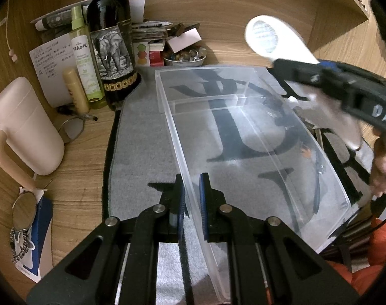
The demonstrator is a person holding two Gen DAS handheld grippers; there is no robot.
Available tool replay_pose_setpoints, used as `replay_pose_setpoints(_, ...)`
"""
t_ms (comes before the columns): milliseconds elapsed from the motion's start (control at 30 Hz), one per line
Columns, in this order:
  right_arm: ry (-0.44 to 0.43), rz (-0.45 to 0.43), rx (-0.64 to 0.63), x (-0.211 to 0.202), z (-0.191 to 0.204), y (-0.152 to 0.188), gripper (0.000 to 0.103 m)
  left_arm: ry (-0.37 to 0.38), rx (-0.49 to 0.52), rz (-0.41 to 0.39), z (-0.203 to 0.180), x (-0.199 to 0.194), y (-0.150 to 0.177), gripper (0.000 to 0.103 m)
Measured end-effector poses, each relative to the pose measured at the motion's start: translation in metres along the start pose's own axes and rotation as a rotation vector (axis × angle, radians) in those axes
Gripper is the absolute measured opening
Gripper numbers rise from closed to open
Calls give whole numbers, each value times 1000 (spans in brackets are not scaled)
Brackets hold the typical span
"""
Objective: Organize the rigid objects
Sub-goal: 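Lift the white device with the right gripper and release it into the clear box, then move the right gripper back to the rug and grasp the silver cylinder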
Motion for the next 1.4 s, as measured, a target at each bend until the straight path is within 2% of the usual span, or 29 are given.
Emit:
replay_pose_setpoints(267,-66,105,-72,39,27,8,31,9,1,-1,0,0,0,11)
replay_pose_setpoints(567,-146,221,-138,65,44,25,31,16,1,3,0,-2,-1,11)
replay_pose_setpoints(867,-152,286,-178,74,50,33,32,21,-3,4,0,-2,-2,11)
replay_pose_setpoints(1033,-109,259,-182,67,43,29,34,21,-3,7,1,-1,-1,11)
replay_pose_setpoints(1133,-89,229,-183,58,39,23,44,20,-1,8,2,-2,-1,11)
replay_pose_setpoints(1300,-44,177,-184,41,27,15,51,15,-6,12,3,-2,-2,11)
replay_pose_setpoints(1400,-14,147,-175,31,18,12,61,5,-5,14,3,-2,-2,11)
Point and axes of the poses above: each gripper's, at about its wrist camera, not at the fingertips, and x roughly the way its jaws point, z to its left, y to its underside, the point moved 10 cm from there along x, roughly the way its jaws point, and after that the axes turned 15 degrees about -x, right-handed, at the moved point
